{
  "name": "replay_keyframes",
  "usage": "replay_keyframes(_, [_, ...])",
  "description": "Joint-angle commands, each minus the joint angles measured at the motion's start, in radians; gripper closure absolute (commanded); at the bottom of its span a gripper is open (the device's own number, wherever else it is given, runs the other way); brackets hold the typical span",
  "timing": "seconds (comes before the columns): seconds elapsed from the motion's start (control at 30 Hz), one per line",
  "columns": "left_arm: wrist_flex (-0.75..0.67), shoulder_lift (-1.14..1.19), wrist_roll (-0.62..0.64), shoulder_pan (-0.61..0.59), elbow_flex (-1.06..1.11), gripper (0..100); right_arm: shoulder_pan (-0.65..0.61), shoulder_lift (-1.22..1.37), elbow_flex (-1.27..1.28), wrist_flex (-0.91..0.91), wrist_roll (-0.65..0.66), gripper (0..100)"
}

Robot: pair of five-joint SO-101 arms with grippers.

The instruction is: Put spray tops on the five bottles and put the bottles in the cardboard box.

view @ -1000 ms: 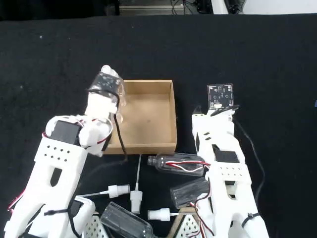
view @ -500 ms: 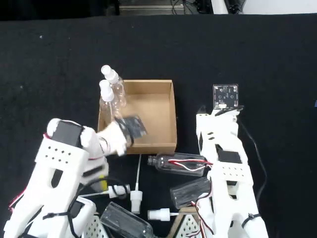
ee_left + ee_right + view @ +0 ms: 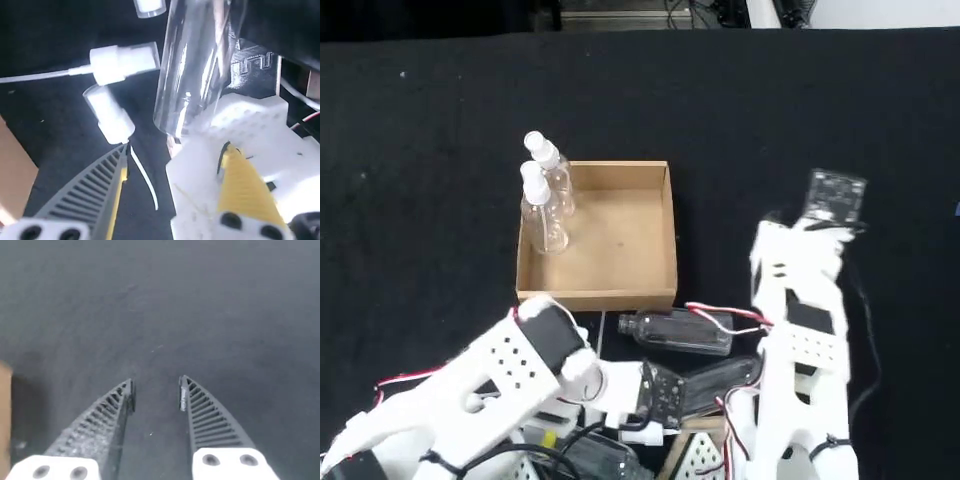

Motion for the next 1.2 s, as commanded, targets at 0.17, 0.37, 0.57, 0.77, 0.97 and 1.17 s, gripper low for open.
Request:
replay_keyframes(0.17, [-0.207, -0.023, 0.118, 0.033, 0.090, 72, 0.140, 0.010, -0.140, 0.095, -0.153, 86.8])
replay_keyframes(0.37, [-0.210, -0.023, 0.166, 0.091, 0.090, 72, 0.141, 0.010, -0.151, 0.118, -0.163, 86.8])
replay_keyframes(0.57, [-0.140, -0.023, 0.169, 0.219, 0.012, 72, 0.147, 0.010, -0.151, 0.118, -0.164, 86.8])
replay_keyframes(0.77, [-0.207, -0.012, 0.250, 0.302, 0.044, 72, 0.163, 0.010, -0.154, 0.118, -0.166, 86.8])
replay_keyframes(0.97, [-0.313, -0.012, 0.296, 0.321, 0.162, 72, 0.163, 0.010, -0.159, 0.124, -0.166, 86.8])
replay_keyframes(1.17, [-0.328, -0.014, 0.296, 0.317, 0.213, 72, 0.161, 0.010, -0.159, 0.121, -0.166, 86.8])
